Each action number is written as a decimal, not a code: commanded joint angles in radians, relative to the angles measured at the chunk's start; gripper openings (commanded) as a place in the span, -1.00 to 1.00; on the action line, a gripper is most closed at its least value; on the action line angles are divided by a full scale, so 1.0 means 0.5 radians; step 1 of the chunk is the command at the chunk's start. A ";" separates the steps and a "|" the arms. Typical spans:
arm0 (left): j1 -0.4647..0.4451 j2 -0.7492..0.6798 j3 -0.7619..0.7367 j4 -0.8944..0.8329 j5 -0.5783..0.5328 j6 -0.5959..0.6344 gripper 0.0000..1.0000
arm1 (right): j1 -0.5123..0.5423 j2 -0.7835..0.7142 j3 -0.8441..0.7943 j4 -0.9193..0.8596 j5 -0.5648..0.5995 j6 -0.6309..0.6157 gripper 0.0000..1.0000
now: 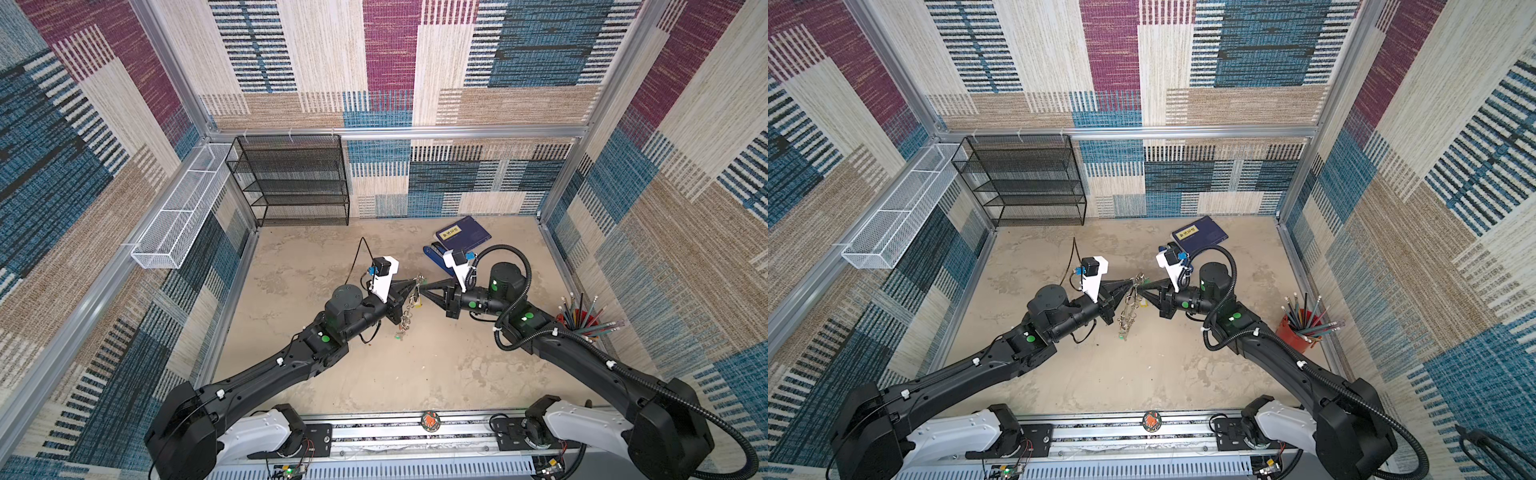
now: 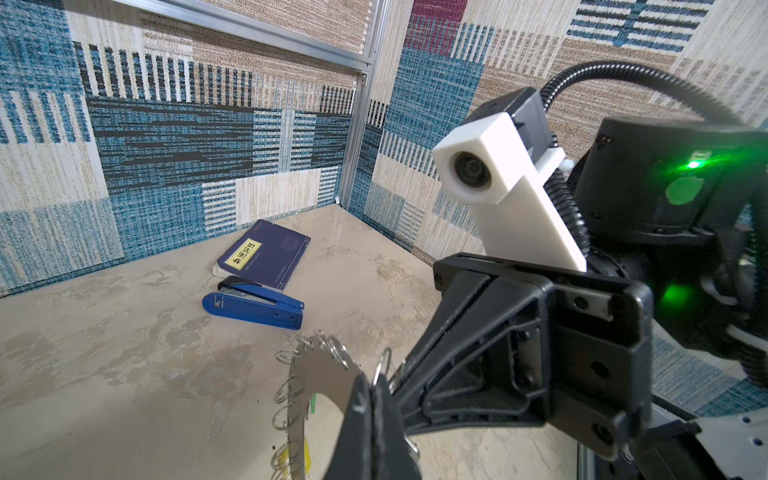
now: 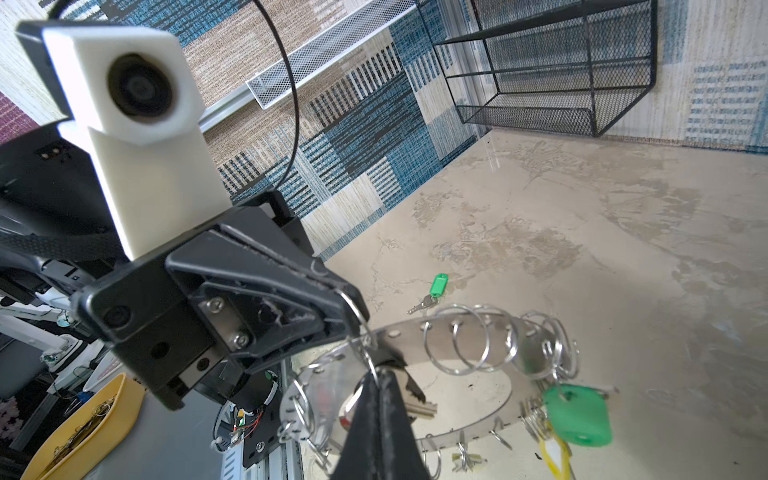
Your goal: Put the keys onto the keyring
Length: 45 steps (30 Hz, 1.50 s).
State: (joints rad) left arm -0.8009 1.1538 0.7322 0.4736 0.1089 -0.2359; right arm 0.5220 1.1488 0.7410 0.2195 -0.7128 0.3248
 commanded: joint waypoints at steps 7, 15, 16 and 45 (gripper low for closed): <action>0.010 0.012 0.034 0.345 -0.001 -0.093 -1.00 | -0.050 -0.030 0.027 -0.188 -0.056 -0.032 -0.60; 0.019 -0.010 0.042 0.320 0.034 -0.045 -1.00 | -0.188 -0.130 0.025 -0.245 -0.087 -0.032 -0.38; 0.023 -0.012 0.045 0.315 0.046 -0.041 -1.00 | -0.223 -0.138 0.029 -0.246 -0.087 -0.027 -0.32; 0.378 0.342 0.130 0.849 1.111 -0.632 -1.00 | -0.345 0.116 0.152 0.568 -0.518 0.193 0.21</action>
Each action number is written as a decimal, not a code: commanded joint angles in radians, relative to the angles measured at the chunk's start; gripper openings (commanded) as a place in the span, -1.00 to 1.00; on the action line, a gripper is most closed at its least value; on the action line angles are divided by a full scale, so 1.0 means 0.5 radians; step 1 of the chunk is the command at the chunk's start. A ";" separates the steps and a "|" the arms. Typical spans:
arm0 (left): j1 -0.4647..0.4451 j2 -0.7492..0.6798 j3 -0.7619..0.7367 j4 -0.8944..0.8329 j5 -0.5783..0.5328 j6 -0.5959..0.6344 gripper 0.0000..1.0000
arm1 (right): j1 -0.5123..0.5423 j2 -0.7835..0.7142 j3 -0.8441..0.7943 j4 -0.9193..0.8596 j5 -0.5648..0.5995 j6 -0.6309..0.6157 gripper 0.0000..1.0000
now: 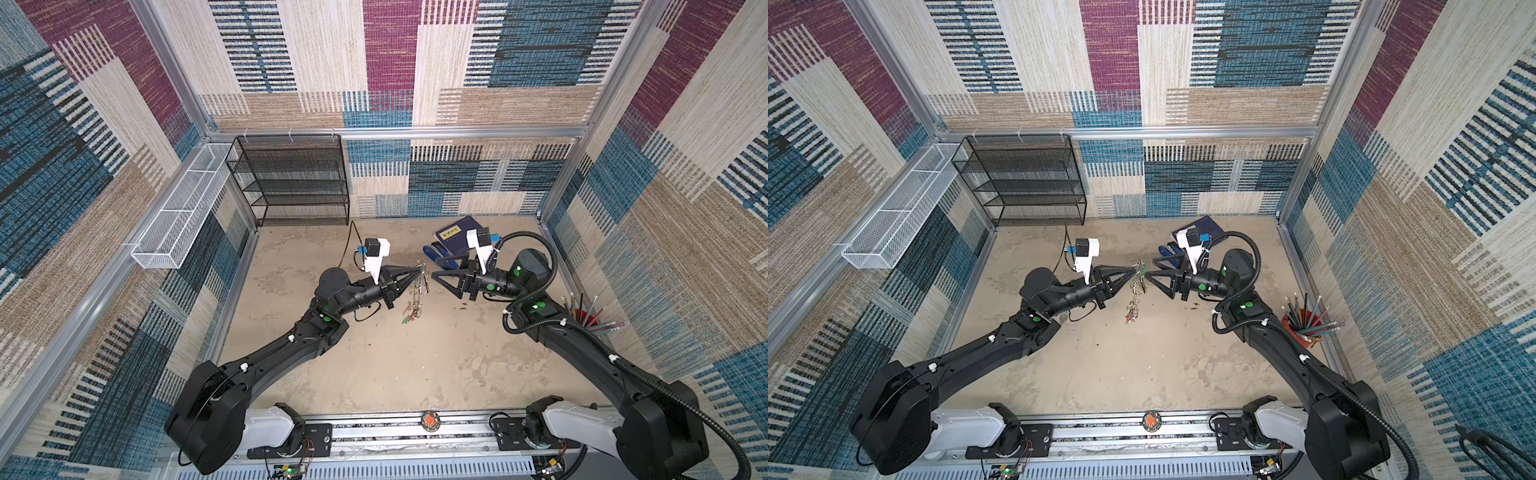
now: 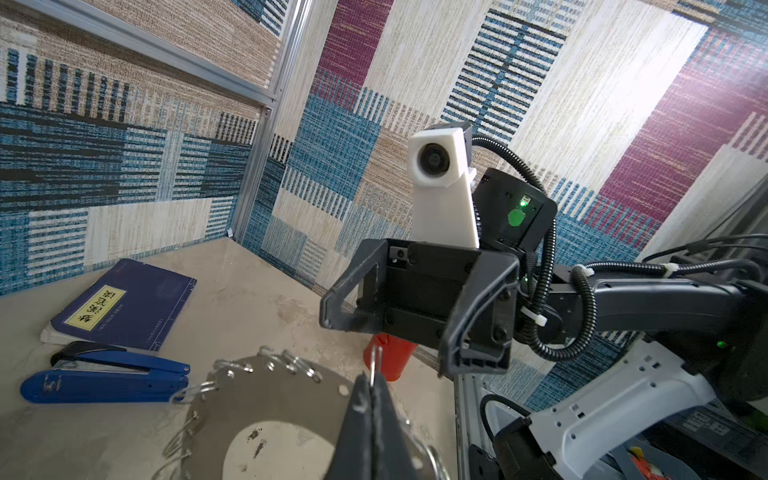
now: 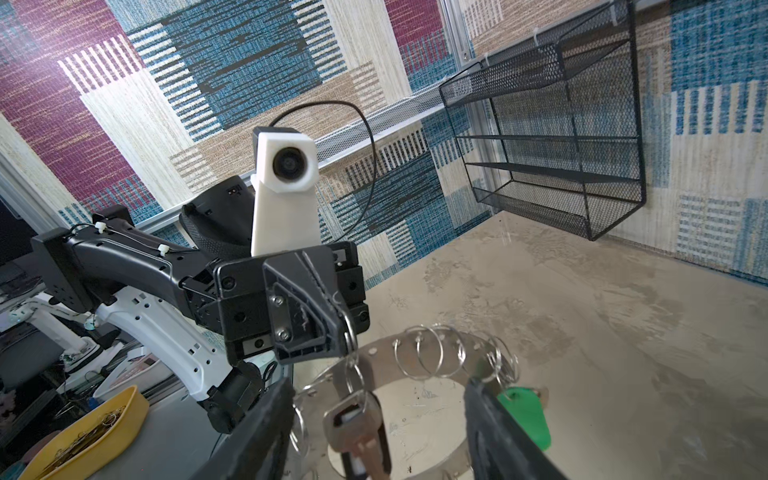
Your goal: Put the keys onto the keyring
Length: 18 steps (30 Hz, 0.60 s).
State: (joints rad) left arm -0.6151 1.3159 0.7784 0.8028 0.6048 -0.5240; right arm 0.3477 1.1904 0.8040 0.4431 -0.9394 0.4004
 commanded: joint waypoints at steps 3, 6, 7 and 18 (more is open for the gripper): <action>0.009 0.031 0.053 0.182 0.131 -0.054 -1.00 | 0.007 0.064 0.025 0.186 -0.096 0.074 0.08; 0.009 0.040 0.059 0.153 0.132 -0.034 -1.00 | 0.018 0.080 0.023 0.208 -0.117 0.088 -0.03; 0.009 0.045 0.063 0.147 0.133 -0.031 -1.00 | 0.027 0.086 0.024 0.215 -0.125 0.088 -0.06; 0.012 0.065 0.075 0.147 0.132 -0.029 -1.00 | 0.068 0.129 0.030 0.215 -0.158 0.095 -0.45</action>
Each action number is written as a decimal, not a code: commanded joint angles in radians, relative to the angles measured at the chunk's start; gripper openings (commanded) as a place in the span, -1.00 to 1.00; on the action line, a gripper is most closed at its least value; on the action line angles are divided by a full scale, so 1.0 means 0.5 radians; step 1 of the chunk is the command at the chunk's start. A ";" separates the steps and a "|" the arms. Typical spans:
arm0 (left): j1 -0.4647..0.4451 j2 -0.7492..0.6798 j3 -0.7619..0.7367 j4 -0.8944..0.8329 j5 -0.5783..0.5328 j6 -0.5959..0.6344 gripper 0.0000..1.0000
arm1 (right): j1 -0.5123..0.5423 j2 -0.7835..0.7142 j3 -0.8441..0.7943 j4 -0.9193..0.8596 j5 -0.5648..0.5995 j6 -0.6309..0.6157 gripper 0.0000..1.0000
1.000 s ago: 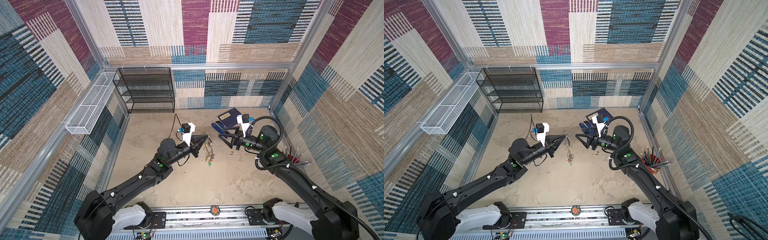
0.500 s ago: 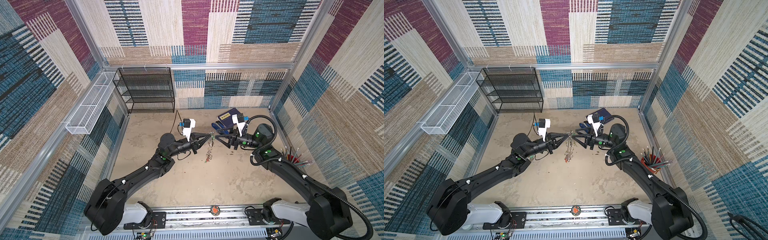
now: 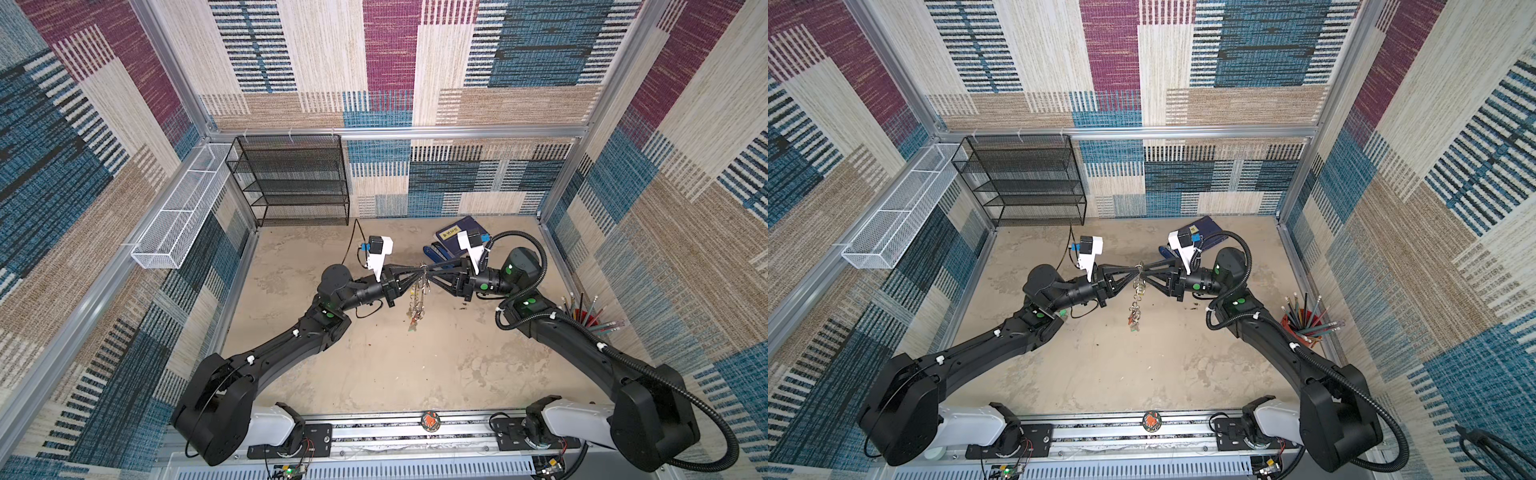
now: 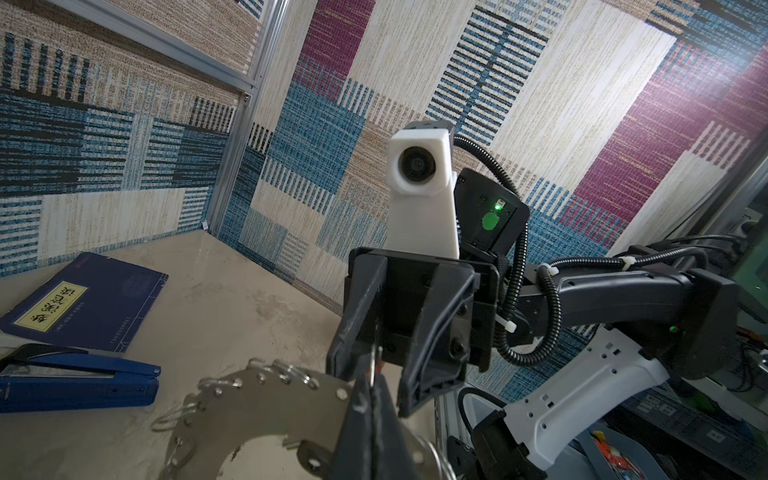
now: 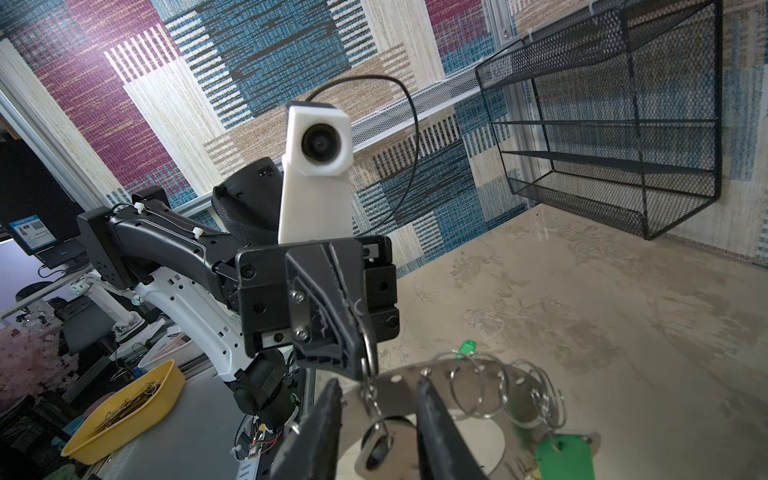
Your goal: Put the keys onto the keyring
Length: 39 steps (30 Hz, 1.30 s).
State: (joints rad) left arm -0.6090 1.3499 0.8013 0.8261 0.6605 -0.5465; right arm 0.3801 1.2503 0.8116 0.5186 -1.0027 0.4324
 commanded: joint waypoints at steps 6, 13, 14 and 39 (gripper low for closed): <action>0.000 -0.005 0.026 0.071 0.027 0.028 -1.00 | 0.016 0.022 0.015 0.075 -0.035 0.044 -0.71; 0.000 -0.004 0.023 0.039 0.044 0.041 -1.00 | 0.019 0.043 0.000 0.162 -0.045 0.111 -0.89; -0.001 -0.003 0.023 0.035 0.044 0.044 -1.00 | 0.019 0.046 -0.005 0.168 -0.047 0.116 -0.92; 0.073 -0.182 0.066 -0.555 0.075 0.221 -0.63 | 0.019 0.079 0.013 0.054 0.037 -0.004 -1.00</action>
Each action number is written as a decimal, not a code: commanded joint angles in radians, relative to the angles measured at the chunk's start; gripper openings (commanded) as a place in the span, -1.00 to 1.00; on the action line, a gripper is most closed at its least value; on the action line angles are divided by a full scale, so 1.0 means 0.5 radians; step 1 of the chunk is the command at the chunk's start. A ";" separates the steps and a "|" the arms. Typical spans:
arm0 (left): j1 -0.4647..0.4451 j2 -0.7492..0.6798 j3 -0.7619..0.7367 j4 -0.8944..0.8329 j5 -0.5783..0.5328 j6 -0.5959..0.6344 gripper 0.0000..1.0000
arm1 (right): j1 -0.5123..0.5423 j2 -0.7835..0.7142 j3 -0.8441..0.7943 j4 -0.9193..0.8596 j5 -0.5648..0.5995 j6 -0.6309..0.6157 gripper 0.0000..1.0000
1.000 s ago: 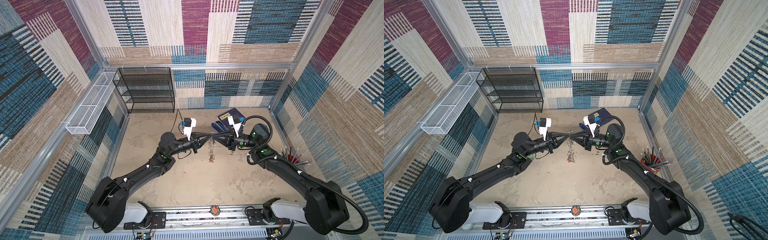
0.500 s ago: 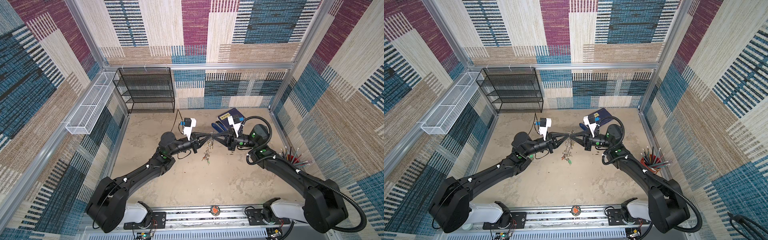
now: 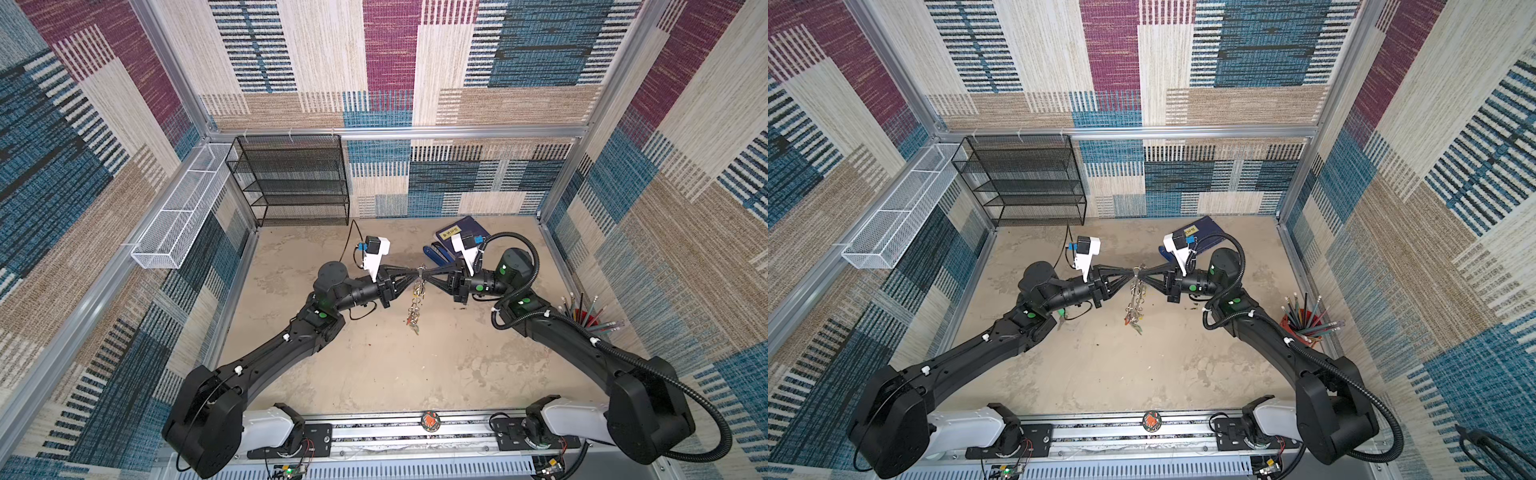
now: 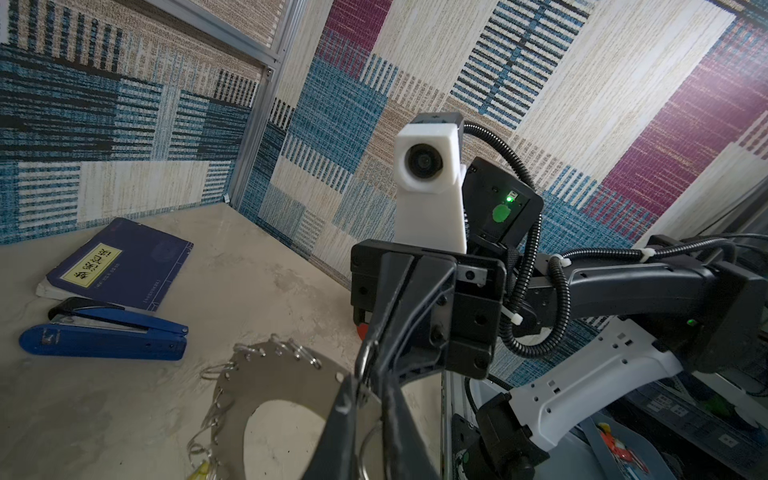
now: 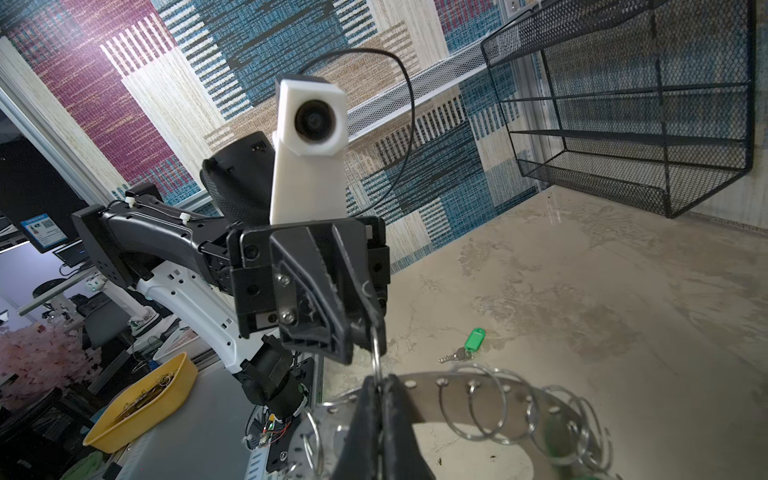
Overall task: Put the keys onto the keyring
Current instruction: 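Open the left gripper to release the ring while the right gripper holds it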
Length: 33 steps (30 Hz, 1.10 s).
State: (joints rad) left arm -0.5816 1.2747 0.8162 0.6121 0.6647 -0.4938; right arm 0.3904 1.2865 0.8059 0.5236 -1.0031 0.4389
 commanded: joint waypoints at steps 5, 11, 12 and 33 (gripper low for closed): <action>0.081 -0.066 0.074 -0.269 0.106 0.130 -0.50 | -0.002 0.011 0.041 0.012 0.022 -0.037 -1.00; 0.238 -0.072 0.350 -0.834 0.418 0.420 -0.21 | -0.002 -0.008 0.074 -0.140 0.024 -0.162 -1.00; 0.252 -0.058 0.431 -0.999 0.448 0.530 -0.21 | 0.000 -0.013 0.081 -0.169 0.027 -0.188 -1.00; 0.128 0.650 1.783 -3.013 0.550 1.892 -0.22 | 0.032 -0.066 0.111 -0.411 -0.006 -0.389 -1.00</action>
State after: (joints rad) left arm -0.5011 1.5772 1.6699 -0.7727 0.9455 0.3523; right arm 0.4046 1.2625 0.8623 0.2871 -0.9882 0.2523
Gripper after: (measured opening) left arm 0.389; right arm 0.049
